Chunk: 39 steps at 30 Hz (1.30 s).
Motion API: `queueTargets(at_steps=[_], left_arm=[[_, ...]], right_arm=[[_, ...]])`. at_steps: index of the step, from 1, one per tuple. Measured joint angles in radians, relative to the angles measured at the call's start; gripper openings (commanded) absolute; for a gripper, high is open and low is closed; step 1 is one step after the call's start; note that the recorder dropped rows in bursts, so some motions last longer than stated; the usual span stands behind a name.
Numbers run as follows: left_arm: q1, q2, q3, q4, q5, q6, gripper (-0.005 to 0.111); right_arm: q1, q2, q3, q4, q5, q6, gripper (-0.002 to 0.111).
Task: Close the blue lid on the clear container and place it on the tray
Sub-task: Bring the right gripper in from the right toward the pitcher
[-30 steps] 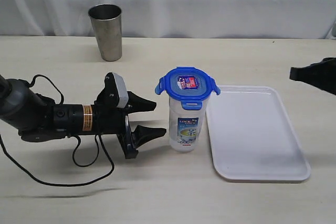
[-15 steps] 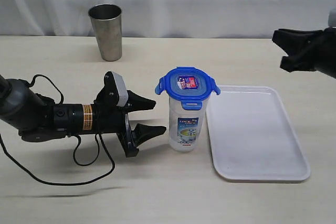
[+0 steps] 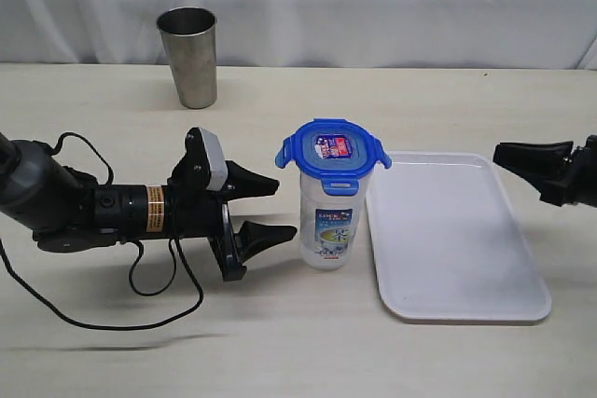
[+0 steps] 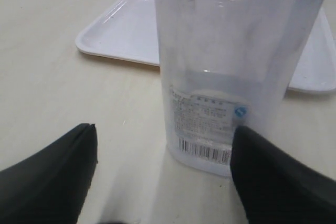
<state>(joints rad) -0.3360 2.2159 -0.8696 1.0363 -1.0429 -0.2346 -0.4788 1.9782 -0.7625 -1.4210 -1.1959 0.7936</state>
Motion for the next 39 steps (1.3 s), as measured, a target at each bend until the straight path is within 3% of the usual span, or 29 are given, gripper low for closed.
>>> queueTargets(at_steps=[5, 13, 21, 39], left_arm=[[0.0, 0.0, 0.0, 0.007, -0.008, 0.013, 0.067], [0.0, 0.0, 0.0, 0.056, -0.012, 0.024, 0.067], [0.0, 0.0, 0.0, 0.079, -0.088, -0.006, 0.067], [-0.012, 0.005, -0.069, 0.116, -0.095, -0.126, 0.067]], right_arm=[[0.007, 0.033, -0.026, -0.048, -0.006, -0.003, 0.004], [0.144, 0.047, -0.047, -0.106, -0.01, -0.03, 0.004], [0.215, 0.047, -0.047, -0.106, -0.012, -0.036, 0.004], [0.225, 0.047, -0.047, -0.071, -0.014, -0.038, 0.004]])
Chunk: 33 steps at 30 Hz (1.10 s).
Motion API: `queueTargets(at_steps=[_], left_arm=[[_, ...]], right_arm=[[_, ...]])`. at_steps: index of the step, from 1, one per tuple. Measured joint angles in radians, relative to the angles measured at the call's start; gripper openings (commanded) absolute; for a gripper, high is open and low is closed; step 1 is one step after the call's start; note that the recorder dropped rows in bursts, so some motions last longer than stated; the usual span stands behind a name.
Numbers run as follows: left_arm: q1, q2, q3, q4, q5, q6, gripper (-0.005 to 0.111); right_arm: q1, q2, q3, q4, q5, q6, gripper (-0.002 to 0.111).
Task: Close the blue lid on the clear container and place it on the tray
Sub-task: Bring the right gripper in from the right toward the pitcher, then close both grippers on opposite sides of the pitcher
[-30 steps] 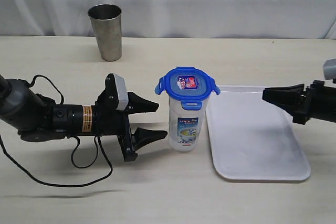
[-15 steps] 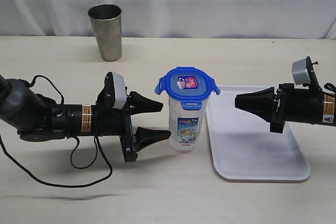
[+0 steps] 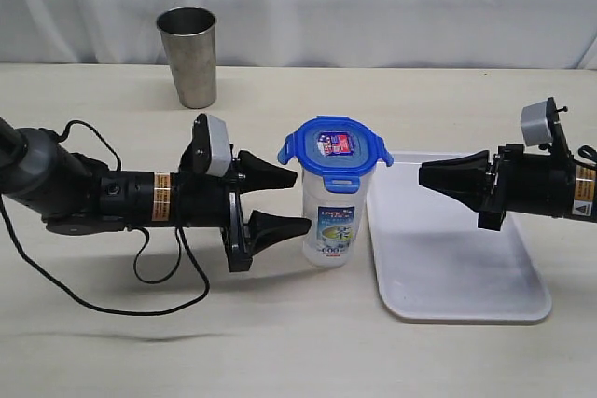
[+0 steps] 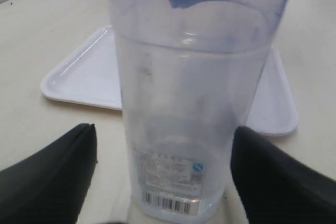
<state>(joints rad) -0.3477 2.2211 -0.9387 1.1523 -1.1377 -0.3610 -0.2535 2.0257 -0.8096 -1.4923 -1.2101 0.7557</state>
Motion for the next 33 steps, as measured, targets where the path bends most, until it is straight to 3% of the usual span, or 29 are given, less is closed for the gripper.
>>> queueTargets(at_steps=[17, 22, 26, 33], left_arm=[[-0.039, 0.024, -0.037, 0.015, 0.019, -0.004, 0.067], [-0.047, 0.024, -0.037, 0.015, 0.021, -0.004, 0.053], [-0.063, 0.024, -0.037, 0.012, 0.022, 0.013, 0.052], [-0.073, 0.024, -0.037, 0.008, 0.04, 0.027, 0.053]], right_arm=[[0.0, 0.0, 0.0, 0.008, 0.0, 0.0, 0.004], [0.0, 0.0, 0.0, 0.008, 0.0, 0.0, 0.004], [0.0, 0.0, 0.0, 0.009, 0.0, 0.009, 0.004], [0.088, 0.0, 0.0, 0.024, 0.088, 0.034, 0.004]])
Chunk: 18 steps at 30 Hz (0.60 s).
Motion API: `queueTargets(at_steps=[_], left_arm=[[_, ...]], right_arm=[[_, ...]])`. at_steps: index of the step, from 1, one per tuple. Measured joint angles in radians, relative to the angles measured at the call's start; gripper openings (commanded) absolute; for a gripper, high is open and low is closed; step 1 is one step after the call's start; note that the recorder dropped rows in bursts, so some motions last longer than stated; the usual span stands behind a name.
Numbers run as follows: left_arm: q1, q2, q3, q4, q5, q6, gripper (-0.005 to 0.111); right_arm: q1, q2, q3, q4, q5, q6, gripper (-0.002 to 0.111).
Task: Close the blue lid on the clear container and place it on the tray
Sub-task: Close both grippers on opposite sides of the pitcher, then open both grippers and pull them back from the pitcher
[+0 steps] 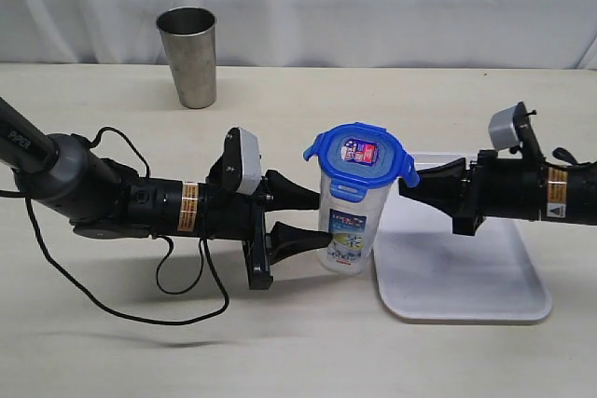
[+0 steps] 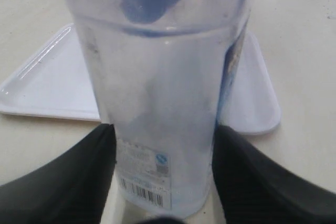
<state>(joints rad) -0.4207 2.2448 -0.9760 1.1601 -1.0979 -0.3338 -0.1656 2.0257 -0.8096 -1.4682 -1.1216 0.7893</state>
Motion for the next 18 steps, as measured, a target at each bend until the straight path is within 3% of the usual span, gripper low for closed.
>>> queueTargets(at_steps=[18], left_arm=[[0.0, 0.0, 0.0, -0.007, 0.015, 0.05, 0.053]], right_arm=[[0.092, 0.0, -0.01, 0.015, 0.063, 0.019, 0.004]])
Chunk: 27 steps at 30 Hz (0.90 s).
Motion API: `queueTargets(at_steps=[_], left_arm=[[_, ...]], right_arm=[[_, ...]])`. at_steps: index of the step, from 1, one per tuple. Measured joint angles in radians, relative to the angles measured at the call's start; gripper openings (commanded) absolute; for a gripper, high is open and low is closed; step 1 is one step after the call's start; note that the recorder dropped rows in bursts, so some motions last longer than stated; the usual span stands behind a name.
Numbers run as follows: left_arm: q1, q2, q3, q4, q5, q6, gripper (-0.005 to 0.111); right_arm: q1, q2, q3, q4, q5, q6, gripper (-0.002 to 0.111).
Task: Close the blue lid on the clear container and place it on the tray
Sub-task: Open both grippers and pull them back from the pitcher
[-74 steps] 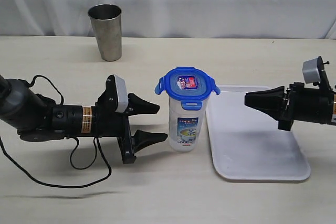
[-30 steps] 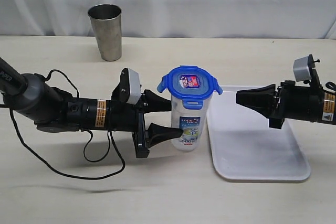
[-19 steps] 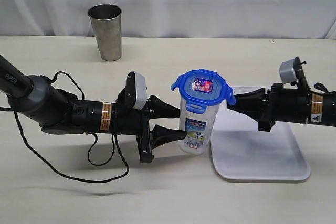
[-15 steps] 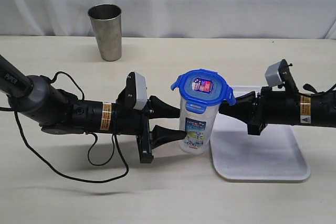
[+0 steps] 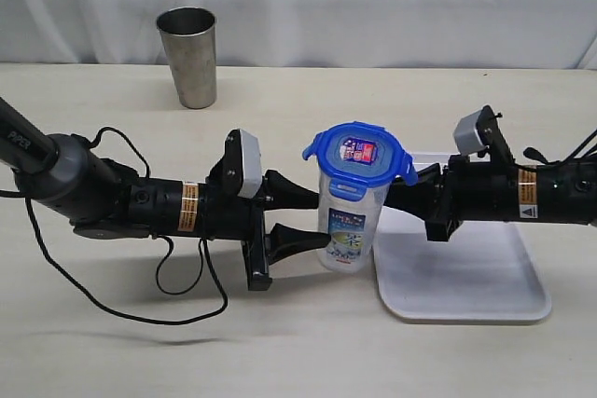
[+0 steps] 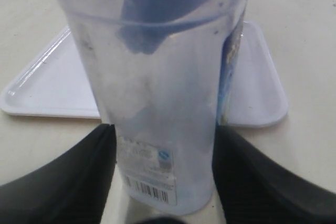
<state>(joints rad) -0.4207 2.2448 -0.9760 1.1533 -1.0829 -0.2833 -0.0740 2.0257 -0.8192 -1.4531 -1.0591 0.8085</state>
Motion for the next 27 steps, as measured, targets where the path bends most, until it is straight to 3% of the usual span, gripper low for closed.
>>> queueTargets(at_steps=[17, 19, 22, 27], left_arm=[[0.0, 0.0, 0.0, -0.109, 0.095, 0.028, 0.053], [0.003, 0.0, 0.0, -0.11, 0.102, 0.037, 0.06], [0.024, 0.0, 0.0, -0.113, 0.109, 0.031, 0.084], [0.027, 0.0, -0.01, -0.113, 0.113, 0.021, 0.087]], right_arm=[[0.017, 0.0, -0.002, 0.03, 0.005, -0.002, 0.004], [0.017, 0.0, -0.002, 0.045, 0.019, -0.004, 0.004], [0.017, 0.0, -0.015, 0.046, 0.06, 0.001, 0.004], [0.017, 0.0, -0.026, 0.048, 0.073, 0.018, 0.004]])
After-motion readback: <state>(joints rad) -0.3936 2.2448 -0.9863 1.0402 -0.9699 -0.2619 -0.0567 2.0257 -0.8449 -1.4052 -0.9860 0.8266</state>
